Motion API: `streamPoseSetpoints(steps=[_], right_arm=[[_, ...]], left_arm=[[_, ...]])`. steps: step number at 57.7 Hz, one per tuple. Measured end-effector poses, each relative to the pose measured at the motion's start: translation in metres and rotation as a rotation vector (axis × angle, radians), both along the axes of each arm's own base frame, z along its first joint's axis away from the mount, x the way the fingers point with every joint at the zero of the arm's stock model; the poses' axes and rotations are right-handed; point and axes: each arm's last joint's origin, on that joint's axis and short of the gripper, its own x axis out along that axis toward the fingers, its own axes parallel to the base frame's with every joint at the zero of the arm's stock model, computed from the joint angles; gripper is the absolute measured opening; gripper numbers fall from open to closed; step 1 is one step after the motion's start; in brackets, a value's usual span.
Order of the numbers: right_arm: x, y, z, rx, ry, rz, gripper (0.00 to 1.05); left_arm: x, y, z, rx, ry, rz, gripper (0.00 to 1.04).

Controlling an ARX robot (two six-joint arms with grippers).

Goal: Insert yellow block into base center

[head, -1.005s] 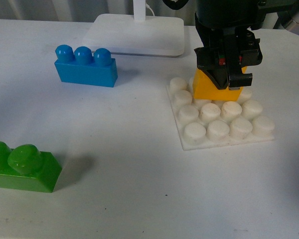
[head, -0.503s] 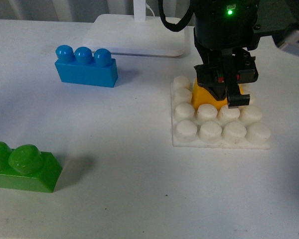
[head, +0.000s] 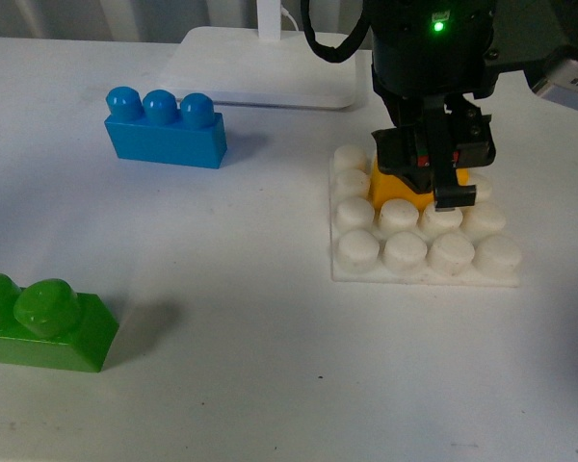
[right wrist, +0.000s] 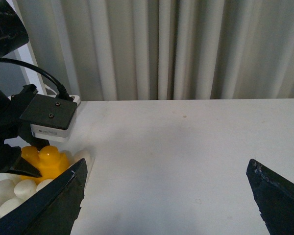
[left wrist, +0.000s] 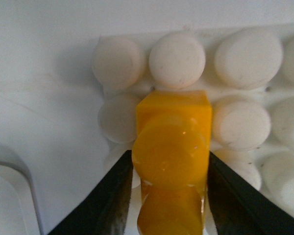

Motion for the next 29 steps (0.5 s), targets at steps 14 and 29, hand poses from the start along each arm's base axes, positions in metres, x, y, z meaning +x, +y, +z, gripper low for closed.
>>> streamPoseSetpoints(steps=[14, 29], right_arm=[[0.000, 0.000, 0.000, 0.000, 0.000, 0.000, 0.96], [0.000, 0.000, 0.000, 0.000, 0.000, 0.000, 0.96]], left_arm=[[-0.004, 0.030, 0.035, -0.055, -0.165, -0.005, 0.90], [-0.036, 0.100, 0.079, -0.234, -0.422, 0.122, 0.98]])
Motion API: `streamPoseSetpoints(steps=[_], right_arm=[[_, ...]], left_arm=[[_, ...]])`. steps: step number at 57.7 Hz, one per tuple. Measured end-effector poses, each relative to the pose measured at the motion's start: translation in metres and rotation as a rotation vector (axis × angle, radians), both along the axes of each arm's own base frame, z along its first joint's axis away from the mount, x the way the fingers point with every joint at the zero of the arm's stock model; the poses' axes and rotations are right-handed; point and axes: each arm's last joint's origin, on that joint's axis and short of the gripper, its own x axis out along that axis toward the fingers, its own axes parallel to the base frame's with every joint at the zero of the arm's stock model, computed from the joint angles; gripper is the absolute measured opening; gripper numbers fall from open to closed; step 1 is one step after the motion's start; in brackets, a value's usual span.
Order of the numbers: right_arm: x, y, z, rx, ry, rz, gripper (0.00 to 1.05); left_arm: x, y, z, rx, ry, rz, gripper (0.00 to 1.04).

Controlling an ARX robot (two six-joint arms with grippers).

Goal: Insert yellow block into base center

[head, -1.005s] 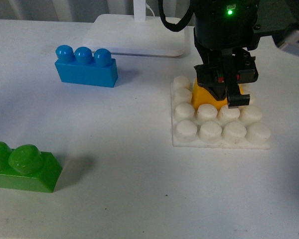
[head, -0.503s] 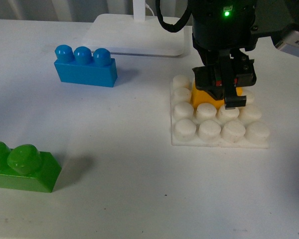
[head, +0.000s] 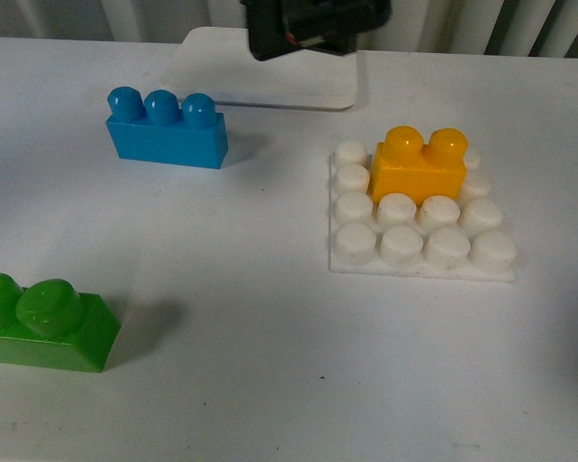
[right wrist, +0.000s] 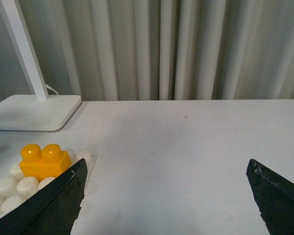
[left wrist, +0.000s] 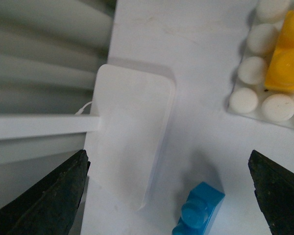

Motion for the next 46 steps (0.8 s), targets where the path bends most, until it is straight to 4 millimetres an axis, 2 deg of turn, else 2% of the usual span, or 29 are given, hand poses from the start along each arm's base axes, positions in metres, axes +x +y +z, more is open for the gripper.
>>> streamPoseSetpoints(steps=[5, 18, 28, 32, 38, 46], right_arm=[[0.000, 0.000, 0.000, 0.000, 0.000, 0.000, 0.96], [0.000, 0.000, 0.000, 0.000, 0.000, 0.000, 0.96], [0.000, 0.000, 0.000, 0.000, 0.000, 0.000, 0.96], [0.000, 0.000, 0.000, 0.000, 0.000, 0.000, 0.96], [0.000, 0.000, 0.000, 0.000, 0.000, 0.000, 0.96], [0.000, 0.000, 0.000, 0.000, 0.000, 0.000, 0.96]], left_arm=[[-0.017, 0.021, 0.000, -0.081, -0.066, 0.054, 0.98], [-0.089, 0.078, -0.001, -0.329, -0.229, 0.216, 0.98], [-0.150, 0.120, -0.021, -0.519, -0.264, 0.408, 0.98], [-0.169, 0.133, -0.029, -0.597, -0.262, 0.501, 0.98], [-0.183, 0.141, -0.033, -0.693, -0.255, 0.562, 0.98], [-0.184, 0.142, -0.032, -0.740, -0.244, 0.577, 0.98]])
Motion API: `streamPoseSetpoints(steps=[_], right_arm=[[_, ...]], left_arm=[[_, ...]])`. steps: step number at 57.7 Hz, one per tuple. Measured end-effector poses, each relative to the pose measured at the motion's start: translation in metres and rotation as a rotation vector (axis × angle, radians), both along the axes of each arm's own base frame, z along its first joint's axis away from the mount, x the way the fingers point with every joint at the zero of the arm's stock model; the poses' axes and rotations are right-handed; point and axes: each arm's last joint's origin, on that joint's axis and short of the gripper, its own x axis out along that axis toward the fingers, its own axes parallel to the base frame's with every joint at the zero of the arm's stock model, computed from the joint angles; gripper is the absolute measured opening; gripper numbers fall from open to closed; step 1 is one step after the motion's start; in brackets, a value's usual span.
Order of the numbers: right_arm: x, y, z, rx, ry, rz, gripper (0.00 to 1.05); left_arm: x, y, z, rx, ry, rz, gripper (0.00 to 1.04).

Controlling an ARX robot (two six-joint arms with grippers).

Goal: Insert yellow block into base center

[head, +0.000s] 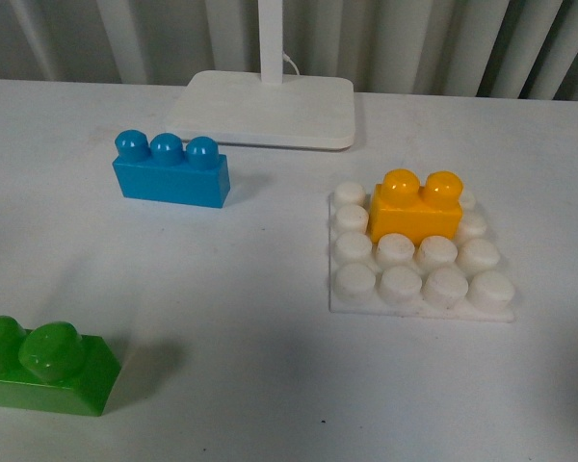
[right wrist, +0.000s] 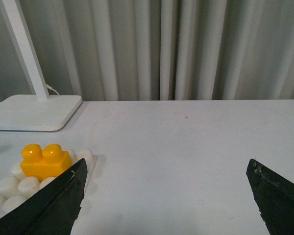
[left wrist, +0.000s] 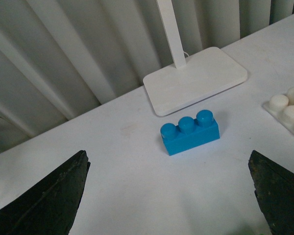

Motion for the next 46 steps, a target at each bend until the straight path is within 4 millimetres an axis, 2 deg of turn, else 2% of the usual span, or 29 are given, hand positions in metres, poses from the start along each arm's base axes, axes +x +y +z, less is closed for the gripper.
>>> streamPoseSetpoints(steps=[15, 17, 19, 25, 42, 46], right_arm=[[0.000, 0.000, 0.000, 0.000, 0.000, 0.000, 0.96], [0.000, 0.000, 0.000, 0.000, 0.000, 0.000, 0.96], [0.000, 0.000, 0.000, 0.000, 0.000, 0.000, 0.96], [0.000, 0.000, 0.000, 0.000, 0.000, 0.000, 0.96], [0.000, 0.000, 0.000, 0.000, 0.000, 0.000, 0.96], [0.000, 0.000, 0.000, 0.000, 0.000, 0.000, 0.96]], left_arm=[[0.000, 0.000, -0.001, -0.012, 0.002, 0.011, 0.98], [0.000, 0.001, -0.002, -0.063, -0.029, 0.071, 0.94], [-0.002, 0.004, -0.006, -0.166, -0.094, 0.153, 0.85], [-0.008, 0.016, -0.019, -0.334, -0.125, 0.211, 0.63], [-0.020, 0.035, -0.045, -0.395, -0.122, 0.214, 0.04], [-0.022, 0.038, -0.050, -0.402, -0.121, 0.221, 0.04]])
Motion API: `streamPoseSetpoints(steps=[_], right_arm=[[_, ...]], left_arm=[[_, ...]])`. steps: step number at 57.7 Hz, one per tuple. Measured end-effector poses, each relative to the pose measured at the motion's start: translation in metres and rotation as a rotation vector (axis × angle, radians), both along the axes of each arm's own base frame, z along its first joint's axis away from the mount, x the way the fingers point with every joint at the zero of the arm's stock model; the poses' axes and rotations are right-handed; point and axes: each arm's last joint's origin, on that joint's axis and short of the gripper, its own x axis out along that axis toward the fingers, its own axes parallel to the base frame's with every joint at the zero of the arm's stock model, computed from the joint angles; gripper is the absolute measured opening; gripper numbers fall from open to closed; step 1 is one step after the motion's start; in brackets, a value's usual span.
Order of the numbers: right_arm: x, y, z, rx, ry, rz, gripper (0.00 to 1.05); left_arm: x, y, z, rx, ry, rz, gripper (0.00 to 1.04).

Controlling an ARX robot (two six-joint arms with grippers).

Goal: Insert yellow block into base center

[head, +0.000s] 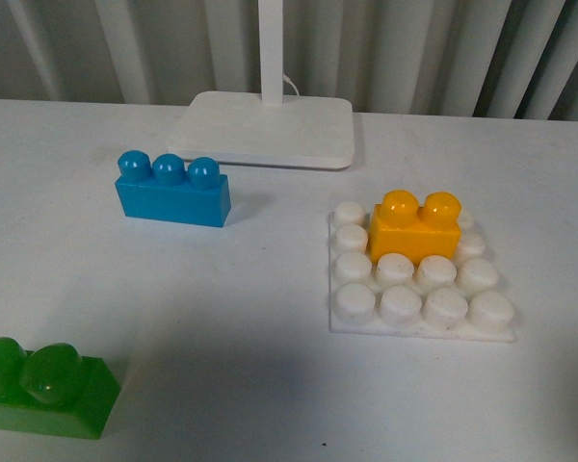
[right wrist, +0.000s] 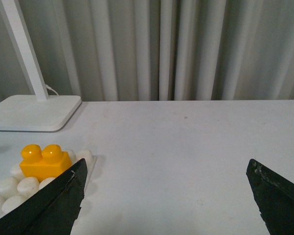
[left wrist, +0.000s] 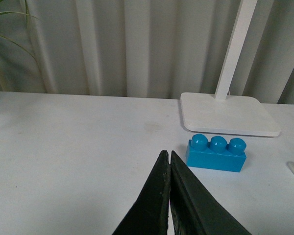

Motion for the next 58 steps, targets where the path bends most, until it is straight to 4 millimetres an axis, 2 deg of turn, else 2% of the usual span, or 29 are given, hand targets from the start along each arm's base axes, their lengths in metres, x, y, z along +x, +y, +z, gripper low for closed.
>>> streamPoseSetpoints(steps=[13, 36, 41, 58], right_arm=[[0.000, 0.000, 0.000, 0.000, 0.000, -0.001, 0.96], [0.000, 0.000, 0.000, 0.000, 0.000, 0.000, 0.96], [0.000, 0.000, 0.000, 0.000, 0.000, 0.000, 0.96], [0.000, 0.000, 0.000, 0.000, 0.000, 0.000, 0.96]], left_arm=[[-0.006, 0.013, -0.009, -0.006, -0.002, 0.009, 0.04], [-0.012, 0.013, -0.022, -0.007, -0.010, 0.003, 0.04], [-0.020, 0.013, -0.026, -0.007, 0.017, 0.002, 0.04], [-0.024, 0.013, -0.024, -0.007, -0.011, 0.002, 0.04]])
